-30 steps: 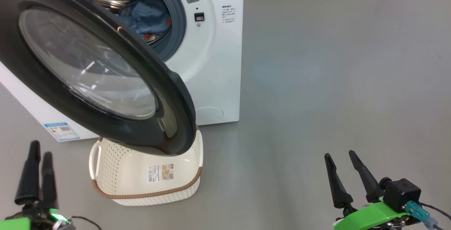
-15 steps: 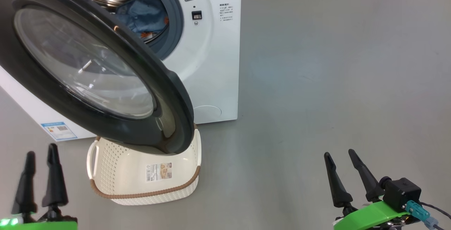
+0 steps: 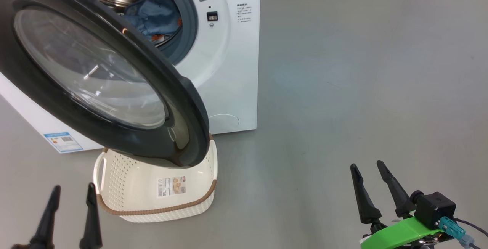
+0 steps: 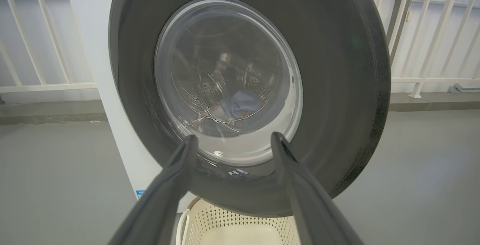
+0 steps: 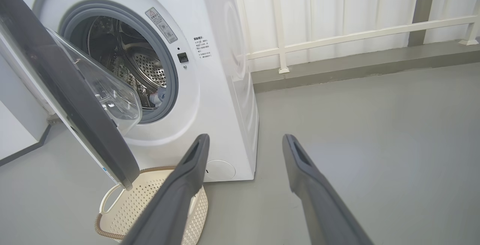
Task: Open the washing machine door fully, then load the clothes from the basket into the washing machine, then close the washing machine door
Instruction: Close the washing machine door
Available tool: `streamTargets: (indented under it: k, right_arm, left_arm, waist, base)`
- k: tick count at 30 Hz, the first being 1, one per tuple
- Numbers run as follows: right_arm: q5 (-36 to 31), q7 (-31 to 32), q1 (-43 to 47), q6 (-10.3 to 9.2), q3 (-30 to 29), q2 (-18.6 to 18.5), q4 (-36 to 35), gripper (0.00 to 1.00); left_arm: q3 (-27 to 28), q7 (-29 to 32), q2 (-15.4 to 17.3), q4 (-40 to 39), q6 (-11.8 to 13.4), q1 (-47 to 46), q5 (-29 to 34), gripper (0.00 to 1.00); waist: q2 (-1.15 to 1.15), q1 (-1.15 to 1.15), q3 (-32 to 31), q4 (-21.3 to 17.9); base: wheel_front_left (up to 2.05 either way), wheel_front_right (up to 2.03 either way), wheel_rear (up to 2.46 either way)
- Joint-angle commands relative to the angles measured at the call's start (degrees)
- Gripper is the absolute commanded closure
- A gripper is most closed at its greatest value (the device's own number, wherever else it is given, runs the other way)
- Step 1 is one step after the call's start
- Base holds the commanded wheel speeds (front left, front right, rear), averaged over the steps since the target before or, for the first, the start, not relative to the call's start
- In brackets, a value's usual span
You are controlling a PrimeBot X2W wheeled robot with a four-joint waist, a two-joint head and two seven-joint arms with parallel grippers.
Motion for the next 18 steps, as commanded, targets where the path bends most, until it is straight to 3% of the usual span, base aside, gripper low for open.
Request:
streamTargets:
  k: [1,18]
  right_arm:
    - [0.34,-0.70,-0.77,0.09,1.76,-0.08,-1.58,0.00]
    - [-0.38,-0.70,-0.04,0.09,2.19,-0.08,-1.05,0.00]
  left_arm:
    - [2.30,-0.50,0.21,-0.79,0.30,-0.21,1.65,0.00]
    - [2.09,-0.51,-1.97,3.61,1.92,2.50,5.34,0.00]
  waist:
    - [0.00,0.00,-0.12,-0.06]
    - [0.00,0.00,-1.78,-0.19]
  base:
    - [0.00,0.00,0.00]
    - [0.00,0.00,0.00]
